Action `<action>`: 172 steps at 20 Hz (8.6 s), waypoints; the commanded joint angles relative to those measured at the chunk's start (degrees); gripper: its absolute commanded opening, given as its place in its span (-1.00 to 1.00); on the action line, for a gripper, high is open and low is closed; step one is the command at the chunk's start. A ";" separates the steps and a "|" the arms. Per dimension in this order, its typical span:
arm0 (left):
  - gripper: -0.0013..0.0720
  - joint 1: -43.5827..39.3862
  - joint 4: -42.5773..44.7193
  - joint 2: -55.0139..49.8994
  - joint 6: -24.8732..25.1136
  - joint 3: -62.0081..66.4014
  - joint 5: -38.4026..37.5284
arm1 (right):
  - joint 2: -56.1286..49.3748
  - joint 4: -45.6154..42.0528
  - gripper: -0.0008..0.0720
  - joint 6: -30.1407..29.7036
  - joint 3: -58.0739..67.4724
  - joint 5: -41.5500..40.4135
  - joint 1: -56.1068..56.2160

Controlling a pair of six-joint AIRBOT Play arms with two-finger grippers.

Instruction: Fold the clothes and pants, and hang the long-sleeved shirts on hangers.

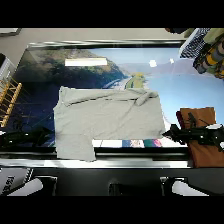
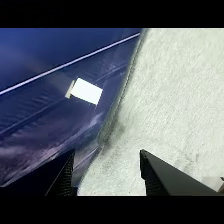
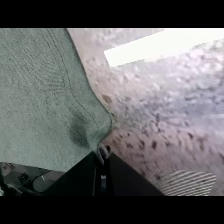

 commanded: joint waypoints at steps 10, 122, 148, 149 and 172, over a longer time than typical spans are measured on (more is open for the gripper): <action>-0.92 -8.46 -2.75 -4.42 -0.44 0.87 7.78 | 0.11 2.56 -0.88 -2.32 0.07 4.63 0.02; 0.19 -11.89 7.34 12.37 -12.81 -12.90 -2.62 | 3.32 -9.51 0.14 16.70 29.09 15.37 12.11; -0.92 -12.04 7.37 12.94 -11.76 -11.54 -3.58 | 4.31 -6.93 0.32 9.25 1.22 2.82 1.46; -0.91 -12.04 7.37 12.94 -11.76 -11.54 -3.58 | 4.31 -6.82 0.32 9.25 0.85 2.82 1.46; -0.92 -11.43 18.29 24.30 -32.09 10.62 -27.30 | 23.37 -16.33 -0.88 18.82 -1.42 16.20 1.46</action>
